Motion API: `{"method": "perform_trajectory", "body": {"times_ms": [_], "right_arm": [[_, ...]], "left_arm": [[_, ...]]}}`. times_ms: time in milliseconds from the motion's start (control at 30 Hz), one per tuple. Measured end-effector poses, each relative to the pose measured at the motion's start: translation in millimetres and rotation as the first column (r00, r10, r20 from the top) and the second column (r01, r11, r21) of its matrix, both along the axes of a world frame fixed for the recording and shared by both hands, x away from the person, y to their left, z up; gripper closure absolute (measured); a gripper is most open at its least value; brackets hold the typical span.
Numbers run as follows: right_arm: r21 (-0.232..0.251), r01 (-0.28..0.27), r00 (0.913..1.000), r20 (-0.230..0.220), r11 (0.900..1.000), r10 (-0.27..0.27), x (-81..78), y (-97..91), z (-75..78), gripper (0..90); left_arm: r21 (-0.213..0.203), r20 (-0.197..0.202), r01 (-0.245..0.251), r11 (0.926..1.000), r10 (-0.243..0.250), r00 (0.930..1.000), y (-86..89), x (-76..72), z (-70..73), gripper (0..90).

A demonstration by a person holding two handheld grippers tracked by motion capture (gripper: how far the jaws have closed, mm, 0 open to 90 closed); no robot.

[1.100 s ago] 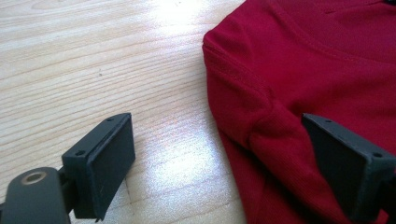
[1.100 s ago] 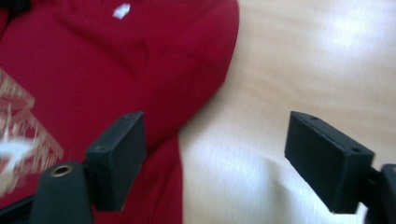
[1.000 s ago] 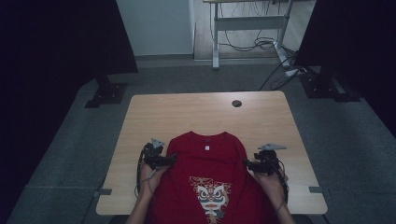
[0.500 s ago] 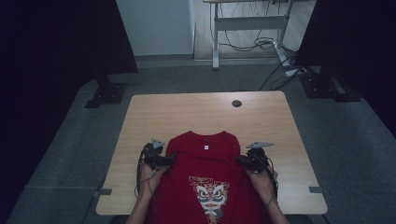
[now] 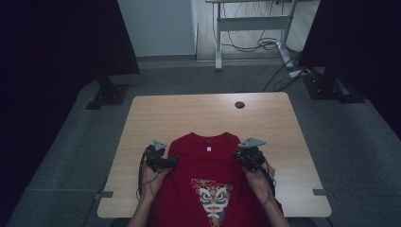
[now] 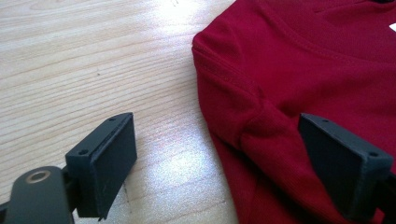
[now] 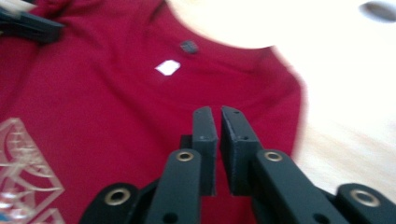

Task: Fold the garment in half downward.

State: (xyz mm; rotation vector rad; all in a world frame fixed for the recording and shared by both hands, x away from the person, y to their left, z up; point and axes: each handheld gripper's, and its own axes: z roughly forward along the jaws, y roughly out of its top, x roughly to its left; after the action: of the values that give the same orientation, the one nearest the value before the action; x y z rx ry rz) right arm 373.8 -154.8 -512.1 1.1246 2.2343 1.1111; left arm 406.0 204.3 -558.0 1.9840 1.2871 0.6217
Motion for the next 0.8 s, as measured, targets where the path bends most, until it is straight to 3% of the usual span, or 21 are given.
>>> {"method": "perform_trajectory", "body": {"times_ms": [67,100,200,233,300,333,400,433,533,567,600,633,800], "right_arm": [[0.017,-0.016,0.9997,-0.020,0.9997,0.016,1.9,1.0,-2.9,84.4],[0.030,-0.019,0.9990,-0.040,0.9994,0.020,3.5,0.2,-12.2,80.0],[0.071,0.019,0.9997,-0.019,0.9973,-0.018,1.9,-10.0,-9.0,76.8],[0.071,0.019,0.9997,-0.019,0.9973,-0.018,1.9,-10.0,-9.0,72.6],[0.071,0.019,0.9997,-0.019,0.9973,-0.018,1.9,-10.0,-9.0,72.6],[0.102,0.117,0.9930,0.002,0.9879,-0.118,-4.5,-41.3,0.8,56.1],[0.088,0.130,0.9914,0.003,0.9875,-0.131,-5.7,-45.4,0.4,53.7],[0.054,0.144,0.9896,0.004,0.9881,-0.144,-7.7,-52.0,-2.6,53.7],[0.054,0.144,0.9896,0.004,0.9881,-0.144,-7.7,-52.0,-2.6,50.0],[-0.018,0.157,0.9871,-0.028,0.9874,-0.158,-11.0,-58.7,-17.2,44.3],[-0.018,0.157,0.9871,-0.028,0.9874,-0.158,-11.0,-58.7,-17.2,44.3],[-0.032,0.162,0.9850,-0.053,0.9862,-0.164,-11.2,-60.5,-28.2,44.3],[-0.003,0.126,0.9911,-0.042,0.9920,-0.126,-8.7,-48.6,-26.6,40.8]], "left_arm": [[0.000,0.000,0.001,1.0000,-0.001,1.0000,0.2,-0.1,0.0,13.5],[0.000,0.000,0.002,1.0000,-0.002,1.0000,0.2,-0.2,0.0,13.6],[0.000,-0.001,0.002,1.0000,-0.002,1.0000,0.3,-0.2,0.0,13.6],[0.000,-0.001,0.002,1.0000,-0.002,1.0000,0.3,-0.2,0.0,13.6],[0.000,-0.001,0.002,1.0000,-0.002,1.0000,0.2,-0.2,0.0,13.6],[0.000,0.000,0.002,1.0000,-0.002,1.0000,0.2,-0.2,0.0,13.6],[0.000,-0.001,0.002,1.0000,-0.002,1.0000,0.3,-0.1,0.0,13.6],[0.000,-0.001,0.002,1.0000,-0.002,1.0000,0.3,-0.1,0.0,13.6],[0.000,0.000,0.002,1.0000,-0.002,1.0000,0.3,-0.1,0.0,13.6],[0.000,-0.001,0.002,1.0000,-0.002,1.0000,0.2,-0.2,0.0,13.6],[0.000,-0.001,0.002,1.0000,-0.002,1.0000,0.2,-0.2,0.0,13.6],[0.000,-0.001,0.002,1.0000,-0.002,1.0000,0.2,-0.2,0.0,13.6],[0.000,0.000,0.002,1.0000,-0.002,1.0000,0.3,-0.1,0.0,13.6]]}}
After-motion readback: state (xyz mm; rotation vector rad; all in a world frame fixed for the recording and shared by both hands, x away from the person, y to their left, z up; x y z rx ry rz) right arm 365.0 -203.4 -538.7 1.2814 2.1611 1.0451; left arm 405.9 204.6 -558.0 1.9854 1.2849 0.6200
